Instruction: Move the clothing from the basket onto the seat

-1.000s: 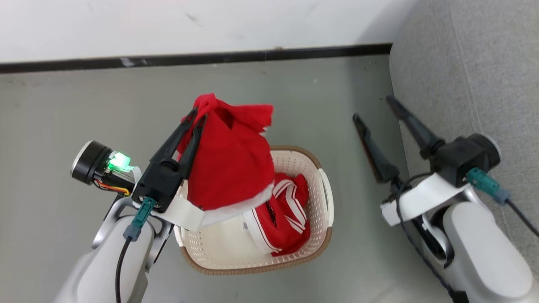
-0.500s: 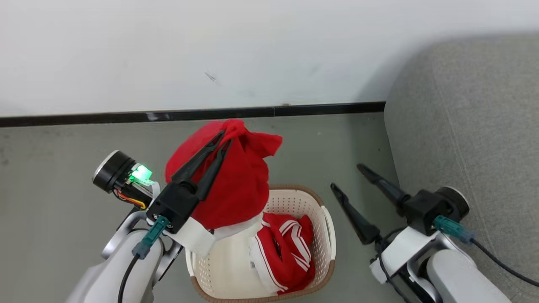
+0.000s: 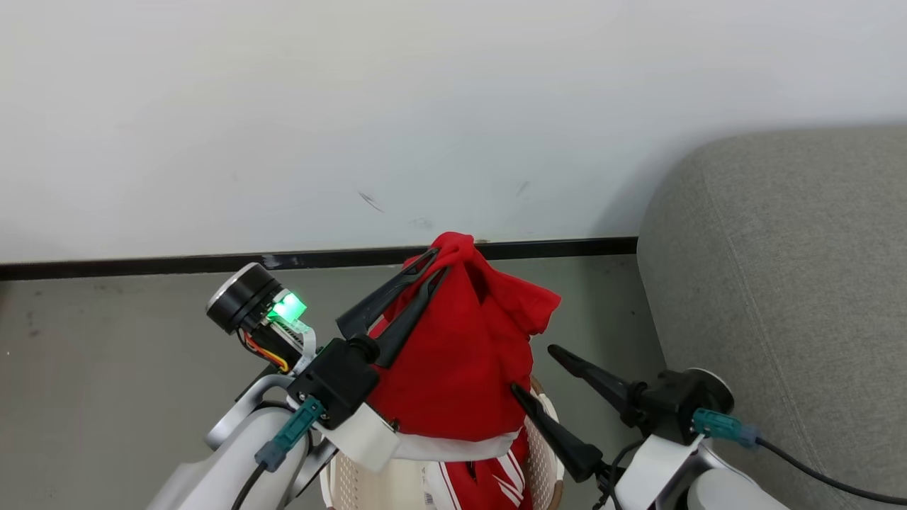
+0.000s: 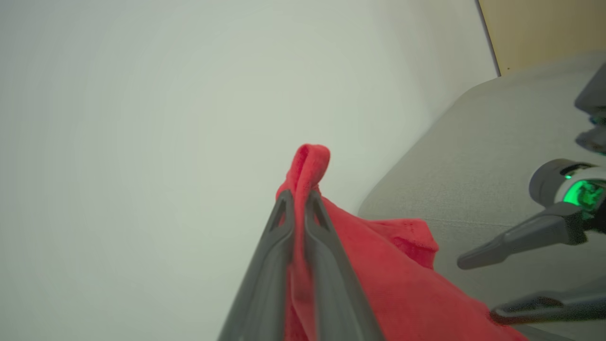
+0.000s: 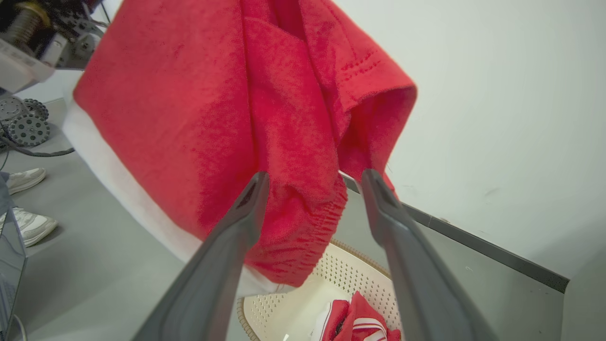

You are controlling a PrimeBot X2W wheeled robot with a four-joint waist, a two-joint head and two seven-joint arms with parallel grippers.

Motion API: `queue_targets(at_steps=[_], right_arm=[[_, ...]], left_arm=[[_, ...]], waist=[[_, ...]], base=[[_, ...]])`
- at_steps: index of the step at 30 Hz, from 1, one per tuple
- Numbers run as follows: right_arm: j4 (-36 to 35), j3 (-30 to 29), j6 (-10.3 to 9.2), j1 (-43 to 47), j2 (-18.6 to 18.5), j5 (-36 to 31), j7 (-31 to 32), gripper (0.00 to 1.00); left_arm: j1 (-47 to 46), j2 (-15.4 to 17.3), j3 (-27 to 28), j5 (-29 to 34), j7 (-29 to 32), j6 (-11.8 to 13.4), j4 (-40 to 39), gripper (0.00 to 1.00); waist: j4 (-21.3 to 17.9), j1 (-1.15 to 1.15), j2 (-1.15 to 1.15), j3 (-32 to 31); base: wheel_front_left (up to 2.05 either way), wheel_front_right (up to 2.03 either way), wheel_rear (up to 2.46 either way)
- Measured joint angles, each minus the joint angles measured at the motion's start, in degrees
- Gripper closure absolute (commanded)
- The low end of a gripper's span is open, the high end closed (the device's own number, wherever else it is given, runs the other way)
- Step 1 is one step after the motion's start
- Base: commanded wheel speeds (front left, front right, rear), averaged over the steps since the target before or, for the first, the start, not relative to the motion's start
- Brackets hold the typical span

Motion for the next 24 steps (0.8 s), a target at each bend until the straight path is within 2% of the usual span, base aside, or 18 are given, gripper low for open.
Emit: queue_targets(at_steps=[13, 23, 24], right_arm=[[-2.0, 6.5, 0.00, -2.0, -4.3, 7.1, 1.5, 0.00], [-2.8, 14.6, 0.00, -7.8, -4.9, 10.9, 2.0, 0.00], [-2.8, 15.0, 0.00, -8.5, -4.9, 11.0, 2.0, 0.15]], left_arm=[[1.1, 0.0, -2.9, -1.5, 3.5, -0.7, -4.9, 1.00], [1.1, -0.4, -4.9, -2.2, 6.1, -1.0, -7.7, 1.00], [1.1, -0.4, -5.0, -2.5, 6.5, -1.0, -8.0, 1.00]], waist=[[0.5, 0.00, 0.00, -3.9], [2.0, 0.00, 0.00, -4.3], [2.2, 0.00, 0.00, -4.2]], base=[[0.00, 0.00, 0.00], [0.00, 0.00, 0.00], [0.00, 0.00, 0.00]])
